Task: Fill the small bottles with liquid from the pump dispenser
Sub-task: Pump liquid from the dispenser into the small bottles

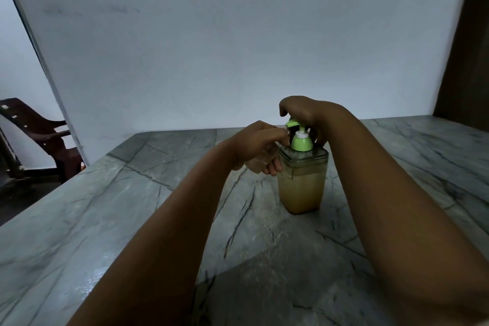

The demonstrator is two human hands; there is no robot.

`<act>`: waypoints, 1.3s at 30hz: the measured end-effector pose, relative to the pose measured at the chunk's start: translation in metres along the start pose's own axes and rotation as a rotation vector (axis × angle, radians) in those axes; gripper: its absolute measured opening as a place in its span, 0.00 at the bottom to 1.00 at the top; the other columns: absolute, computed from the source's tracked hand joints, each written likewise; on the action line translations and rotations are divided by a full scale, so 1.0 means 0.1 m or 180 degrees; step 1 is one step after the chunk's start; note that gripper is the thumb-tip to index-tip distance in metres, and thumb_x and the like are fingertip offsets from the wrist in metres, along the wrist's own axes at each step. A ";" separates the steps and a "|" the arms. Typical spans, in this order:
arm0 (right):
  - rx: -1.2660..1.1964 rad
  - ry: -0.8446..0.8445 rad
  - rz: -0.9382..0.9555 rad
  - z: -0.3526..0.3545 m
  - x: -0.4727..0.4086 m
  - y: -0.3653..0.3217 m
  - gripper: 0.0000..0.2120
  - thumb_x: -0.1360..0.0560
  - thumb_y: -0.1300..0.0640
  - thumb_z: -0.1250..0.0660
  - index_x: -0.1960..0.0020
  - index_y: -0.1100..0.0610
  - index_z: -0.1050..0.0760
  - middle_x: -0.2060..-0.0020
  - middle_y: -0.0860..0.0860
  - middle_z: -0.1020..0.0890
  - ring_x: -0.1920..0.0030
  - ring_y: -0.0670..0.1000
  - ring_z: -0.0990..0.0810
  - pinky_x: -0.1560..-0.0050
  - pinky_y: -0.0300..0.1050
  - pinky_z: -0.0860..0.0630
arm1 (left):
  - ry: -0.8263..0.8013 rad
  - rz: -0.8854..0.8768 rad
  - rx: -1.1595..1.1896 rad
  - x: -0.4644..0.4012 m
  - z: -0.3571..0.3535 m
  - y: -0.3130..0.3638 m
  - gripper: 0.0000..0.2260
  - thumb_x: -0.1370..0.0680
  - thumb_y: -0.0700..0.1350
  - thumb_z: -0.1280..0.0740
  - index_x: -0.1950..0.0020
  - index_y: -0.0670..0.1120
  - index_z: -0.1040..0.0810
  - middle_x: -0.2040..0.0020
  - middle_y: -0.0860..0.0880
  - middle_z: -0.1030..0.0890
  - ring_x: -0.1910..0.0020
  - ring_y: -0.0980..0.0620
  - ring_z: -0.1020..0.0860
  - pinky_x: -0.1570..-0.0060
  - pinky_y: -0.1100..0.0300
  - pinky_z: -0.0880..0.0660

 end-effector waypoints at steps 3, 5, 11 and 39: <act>0.0089 -0.0022 0.0077 0.00 0.00 -0.01 0.12 0.20 0.59 0.49 0.63 0.59 0.39 0.67 0.55 0.34 0.70 0.52 0.36 0.65 0.41 0.36 | -0.0037 -0.0013 -0.0019 0.01 -0.01 0.01 0.11 0.23 0.40 0.40 0.63 0.42 0.22 0.65 0.34 0.21 0.72 0.44 0.22 0.69 0.60 0.25; 0.0248 -0.0046 0.0011 -0.02 0.00 -0.01 0.09 0.22 0.63 0.48 0.61 0.60 0.39 0.69 0.56 0.34 0.70 0.53 0.37 0.66 0.41 0.36 | -0.0025 -0.0025 -0.0036 0.01 -0.01 0.01 0.11 0.23 0.40 0.41 0.62 0.42 0.22 0.65 0.34 0.21 0.72 0.43 0.22 0.69 0.60 0.25; 0.0543 -0.0126 -0.0061 -0.04 -0.01 0.03 0.13 0.24 0.60 0.46 0.65 0.60 0.32 0.68 0.55 0.29 0.69 0.54 0.34 0.65 0.42 0.32 | -0.0015 0.0010 -0.0020 -0.01 -0.01 -0.01 0.09 0.29 0.47 0.38 0.64 0.43 0.22 0.64 0.34 0.20 0.71 0.42 0.21 0.68 0.59 0.24; 0.0483 -0.0128 -0.0085 -0.06 0.01 0.02 0.11 0.24 0.59 0.45 0.63 0.60 0.31 0.70 0.52 0.27 0.70 0.52 0.34 0.66 0.40 0.34 | -0.0048 -0.0049 -0.0004 -0.02 0.01 -0.04 0.09 0.28 0.47 0.38 0.63 0.44 0.21 0.64 0.34 0.20 0.70 0.42 0.21 0.68 0.58 0.24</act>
Point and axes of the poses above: each hand's wrist, its own x-axis away from the middle knuckle, its own z-axis out of the back of the hand, y = z × x, the point moved 4 cm from there along -x, towards the middle knuckle
